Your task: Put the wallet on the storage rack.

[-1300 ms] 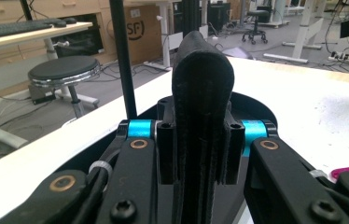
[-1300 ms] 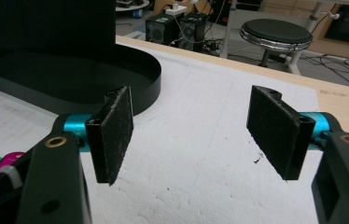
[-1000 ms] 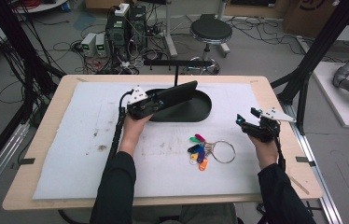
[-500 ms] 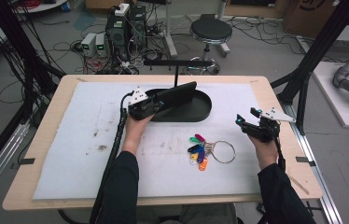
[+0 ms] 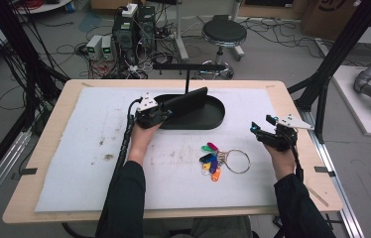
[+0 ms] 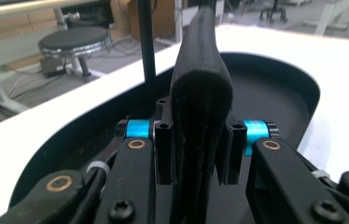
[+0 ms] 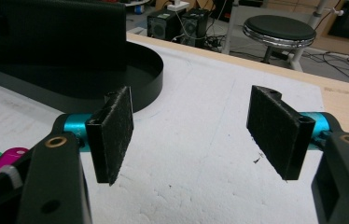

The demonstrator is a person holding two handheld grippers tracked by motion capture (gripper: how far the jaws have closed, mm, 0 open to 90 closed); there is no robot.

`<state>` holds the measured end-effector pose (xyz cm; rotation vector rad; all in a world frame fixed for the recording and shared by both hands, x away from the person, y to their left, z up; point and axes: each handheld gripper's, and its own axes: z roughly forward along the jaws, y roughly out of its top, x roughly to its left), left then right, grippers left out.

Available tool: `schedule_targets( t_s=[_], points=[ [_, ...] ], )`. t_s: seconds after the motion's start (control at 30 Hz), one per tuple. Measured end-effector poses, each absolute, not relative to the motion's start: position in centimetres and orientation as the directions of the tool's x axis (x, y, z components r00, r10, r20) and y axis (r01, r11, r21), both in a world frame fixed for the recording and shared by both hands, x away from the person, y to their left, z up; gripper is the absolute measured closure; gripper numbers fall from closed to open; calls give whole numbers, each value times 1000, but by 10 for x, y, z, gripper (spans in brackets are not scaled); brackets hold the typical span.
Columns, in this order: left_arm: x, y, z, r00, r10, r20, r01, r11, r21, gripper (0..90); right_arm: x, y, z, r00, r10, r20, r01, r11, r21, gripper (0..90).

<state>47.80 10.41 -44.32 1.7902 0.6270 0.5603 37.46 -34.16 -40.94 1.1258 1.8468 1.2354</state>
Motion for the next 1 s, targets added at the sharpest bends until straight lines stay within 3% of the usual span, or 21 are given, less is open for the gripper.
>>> schedule_targets(
  t_s=[0.37,0.5,0.63,0.67,0.7,0.8,0.9,1.0],
  points=[
    [478,102,-446,740,669,69,163,-278,947,707,375,-342,-410,-428,903,-39,307,186,933,321],
    [478,103,-446,722,689,63,179,-274,945,657,375,-342,-410,-429,903,-40,307,187,933,321],
    [478,105,-445,688,725,24,227,-246,942,502,375,-342,-410,-430,902,-37,309,186,933,321],
    [478,106,-444,679,734,20,243,-250,937,413,375,-342,-410,-432,901,-42,305,189,933,321],
    [477,107,-444,669,743,8,263,-247,933,381,375,-342,-410,-435,900,-42,302,189,934,321],
    [475,111,-443,663,748,-27,293,-227,929,336,375,-342,-410,-437,898,-38,305,188,934,321],
    [466,112,-440,670,742,34,253,-270,929,301,375,-341,-410,-438,898,-43,305,193,933,321],
    [464,114,-437,667,744,31,263,-274,925,275,375,-341,-410,-438,898,-43,302,192,934,321]
  ],
)
